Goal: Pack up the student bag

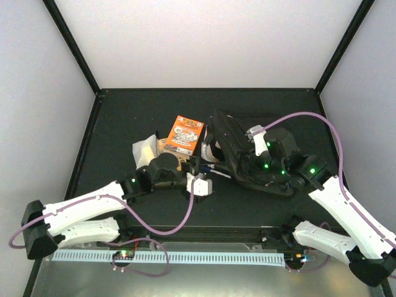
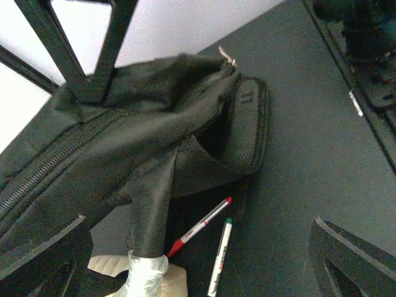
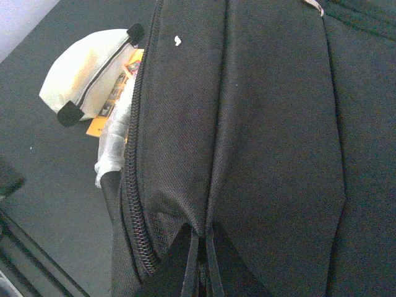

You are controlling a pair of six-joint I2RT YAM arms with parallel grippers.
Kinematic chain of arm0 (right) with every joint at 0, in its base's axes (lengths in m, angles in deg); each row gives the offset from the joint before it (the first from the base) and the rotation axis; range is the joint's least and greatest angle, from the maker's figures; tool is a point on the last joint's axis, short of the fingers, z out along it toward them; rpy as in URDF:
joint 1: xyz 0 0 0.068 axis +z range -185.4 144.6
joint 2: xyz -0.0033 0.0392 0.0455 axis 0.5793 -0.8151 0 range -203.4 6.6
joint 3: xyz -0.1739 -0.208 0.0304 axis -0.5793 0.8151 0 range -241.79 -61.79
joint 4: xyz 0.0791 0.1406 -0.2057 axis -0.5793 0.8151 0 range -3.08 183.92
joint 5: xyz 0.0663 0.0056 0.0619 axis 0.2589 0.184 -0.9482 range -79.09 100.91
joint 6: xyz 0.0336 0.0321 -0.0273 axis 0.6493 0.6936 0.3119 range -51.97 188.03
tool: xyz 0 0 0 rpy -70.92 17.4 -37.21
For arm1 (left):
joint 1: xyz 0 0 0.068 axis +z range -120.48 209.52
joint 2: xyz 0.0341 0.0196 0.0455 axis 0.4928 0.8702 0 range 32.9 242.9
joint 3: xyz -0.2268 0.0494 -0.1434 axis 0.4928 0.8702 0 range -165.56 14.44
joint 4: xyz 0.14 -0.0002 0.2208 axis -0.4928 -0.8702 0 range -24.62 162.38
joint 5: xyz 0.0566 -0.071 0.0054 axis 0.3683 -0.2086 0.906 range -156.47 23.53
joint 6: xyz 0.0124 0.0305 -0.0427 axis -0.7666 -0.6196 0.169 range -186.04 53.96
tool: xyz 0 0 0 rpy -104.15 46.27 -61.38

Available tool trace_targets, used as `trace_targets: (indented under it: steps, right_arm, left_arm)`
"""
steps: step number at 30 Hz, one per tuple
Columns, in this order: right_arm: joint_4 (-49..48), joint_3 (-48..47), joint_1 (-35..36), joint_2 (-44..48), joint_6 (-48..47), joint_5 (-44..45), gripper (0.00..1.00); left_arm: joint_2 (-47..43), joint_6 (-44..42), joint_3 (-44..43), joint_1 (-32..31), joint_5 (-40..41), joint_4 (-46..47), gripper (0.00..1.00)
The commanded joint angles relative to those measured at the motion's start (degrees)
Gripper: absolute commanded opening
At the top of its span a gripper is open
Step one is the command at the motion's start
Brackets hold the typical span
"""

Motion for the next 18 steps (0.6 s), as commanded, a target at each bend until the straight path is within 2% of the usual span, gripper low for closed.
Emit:
trace_targets:
  steps: [1, 5, 10, 14, 17, 18]
  right_arm:
    - [-1.6, -2.4, -0.1, 0.8, -0.8, -2.1, 0.02]
    - [-2.0, -2.6, -0.1, 0.8, -0.5, -2.4, 0.02]
    - [-2.7, -2.8, -0.1, 1.0, -0.2, -4.1, 0.02]
    - [-2.9, -3.2, -0.1, 1.0, -0.1, -4.8, 0.02]
    - [-2.9, -3.6, -0.1, 0.9, 0.1, -4.4, 0.02]
    - [-2.9, -3.8, -0.1, 0.8, 0.2, -4.2, 0.02]
  left_arm:
    - [3.0, -5.7, -2.8, -1.0, 5.8, 2.9, 0.97]
    - [7.0, -7.3, -3.8, -2.4, 11.0, 4.7, 0.92]
    - [9.3, -7.2, -1.9, -2.7, 14.6, 12.9, 0.88]
    - [12.0, -7.4, -3.2, -2.7, 14.6, 12.3, 0.73]
    - [13.4, -8.6, -2.8, -2.7, 13.9, 12.9, 0.68]
    - [13.9, -9.0, -2.6, -2.7, 13.8, 13.0, 0.63]
